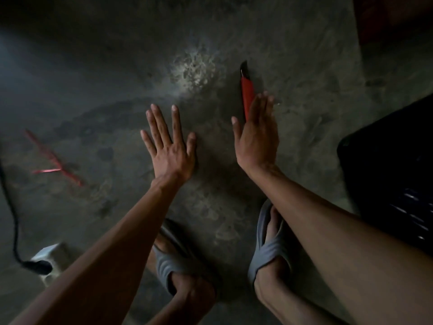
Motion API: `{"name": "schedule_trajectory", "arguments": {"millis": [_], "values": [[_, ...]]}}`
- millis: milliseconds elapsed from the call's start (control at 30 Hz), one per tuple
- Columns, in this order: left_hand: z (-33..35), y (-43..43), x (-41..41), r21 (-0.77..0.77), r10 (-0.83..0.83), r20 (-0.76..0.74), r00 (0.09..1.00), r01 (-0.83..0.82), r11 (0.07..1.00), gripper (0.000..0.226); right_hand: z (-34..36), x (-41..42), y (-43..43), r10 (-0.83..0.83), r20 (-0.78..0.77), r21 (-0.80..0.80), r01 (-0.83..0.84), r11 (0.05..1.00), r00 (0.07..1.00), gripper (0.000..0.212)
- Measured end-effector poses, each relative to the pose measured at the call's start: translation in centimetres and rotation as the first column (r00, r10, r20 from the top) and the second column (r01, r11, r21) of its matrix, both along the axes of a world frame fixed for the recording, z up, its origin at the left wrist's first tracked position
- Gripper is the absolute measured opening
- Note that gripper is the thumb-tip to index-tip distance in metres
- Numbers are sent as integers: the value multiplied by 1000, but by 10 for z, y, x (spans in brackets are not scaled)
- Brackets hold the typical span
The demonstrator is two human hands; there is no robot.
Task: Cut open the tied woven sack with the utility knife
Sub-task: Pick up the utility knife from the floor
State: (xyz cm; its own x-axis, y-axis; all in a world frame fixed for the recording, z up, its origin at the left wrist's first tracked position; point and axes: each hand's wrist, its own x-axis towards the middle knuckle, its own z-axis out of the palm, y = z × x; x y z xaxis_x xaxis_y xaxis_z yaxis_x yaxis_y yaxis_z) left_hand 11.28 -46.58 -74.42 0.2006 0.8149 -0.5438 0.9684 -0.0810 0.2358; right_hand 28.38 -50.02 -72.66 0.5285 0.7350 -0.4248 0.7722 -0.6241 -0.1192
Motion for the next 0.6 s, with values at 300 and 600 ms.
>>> {"name": "schedule_trajectory", "arguments": {"millis": [300,600], "values": [[-5,9,-4,-93,-22,12,1000,23,995,74,14,9,8,-318,-25,329,308,893,948,24],[-14,3,-9,-29,-29,49,998,30,999,73,6,24,-8,-225,44,221,211,952,973,44]]}}
